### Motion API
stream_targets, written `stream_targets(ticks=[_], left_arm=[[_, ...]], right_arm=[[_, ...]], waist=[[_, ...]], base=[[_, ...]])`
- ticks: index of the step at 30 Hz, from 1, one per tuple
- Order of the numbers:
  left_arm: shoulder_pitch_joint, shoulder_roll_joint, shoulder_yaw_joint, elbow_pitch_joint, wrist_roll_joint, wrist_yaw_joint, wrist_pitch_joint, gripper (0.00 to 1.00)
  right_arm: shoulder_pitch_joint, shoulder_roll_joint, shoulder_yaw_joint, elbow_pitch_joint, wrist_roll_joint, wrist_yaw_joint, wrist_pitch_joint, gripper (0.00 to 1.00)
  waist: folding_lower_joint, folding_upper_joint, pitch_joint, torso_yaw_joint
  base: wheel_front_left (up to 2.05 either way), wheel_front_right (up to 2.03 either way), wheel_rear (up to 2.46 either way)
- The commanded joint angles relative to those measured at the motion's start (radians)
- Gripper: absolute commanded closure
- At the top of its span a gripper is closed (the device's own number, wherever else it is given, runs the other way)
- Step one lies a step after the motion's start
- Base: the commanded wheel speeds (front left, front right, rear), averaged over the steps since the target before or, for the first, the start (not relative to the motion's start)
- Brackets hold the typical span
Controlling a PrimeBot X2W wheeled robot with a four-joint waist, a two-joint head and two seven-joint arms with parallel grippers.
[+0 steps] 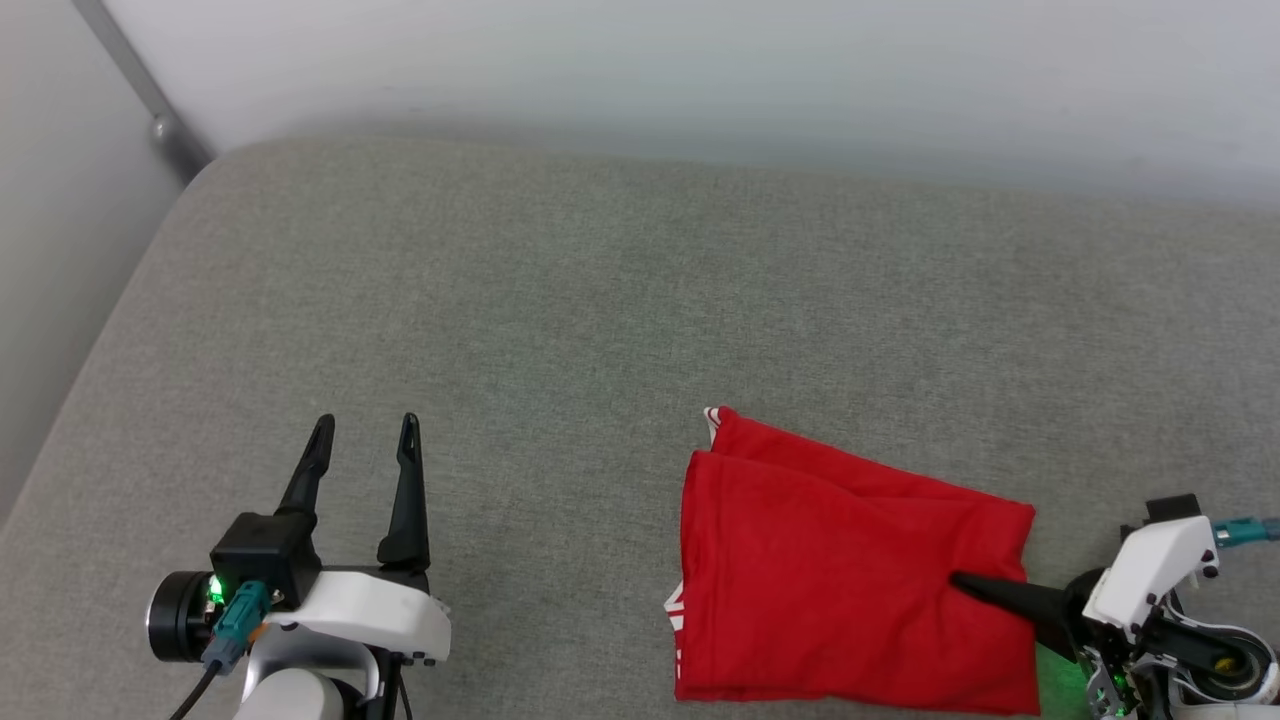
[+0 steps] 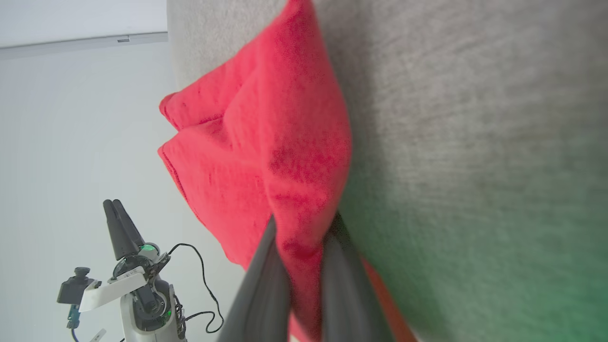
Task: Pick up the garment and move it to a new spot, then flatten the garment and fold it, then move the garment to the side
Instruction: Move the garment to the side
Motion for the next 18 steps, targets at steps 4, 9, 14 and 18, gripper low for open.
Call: stream_targets(ticks=[4, 9, 14, 18], left_arm=[[0.019, 0.003, 0.009, 0.005, 0.017, -0.008, -0.007, 0.0], [0.032, 0.006, 0.003, 0.011, 0.021, -0.017, -0.006, 0.0], [0.041, 0.003, 0.001, 0.004, 0.019, -0.018, -0.006, 0.0], [0.025, 0.003, -0.004, -0.008, 0.024, -0.024, -0.006, 0.0]], right_arm=[[0.016, -0.025, 0.077, -0.064, -0.05, 0.0, -0.045, 1.0], [0.039, -0.079, 0.209, -0.159, -0.15, 0.0, -0.138, 1.0], [0.022, -0.162, 0.319, -0.182, -0.294, 0.0, -0.214, 1.0], [-0.025, -0.205, 0.365, -0.163, -0.372, 0.0, -0.233, 1.0]], waist=[[0.0, -0.0001, -0.035, -0.035], [0.0, -0.0001, -0.081, -0.088], [0.0, -0.0001, -0.102, -0.177], [0.0, -0.0001, -0.075, -0.269]], base=[[0.0, 0.0, 0.0], [0.0, 0.0, 0.0], [0.0, 0.0, 0.0], [0.0, 0.0, 0.0]])
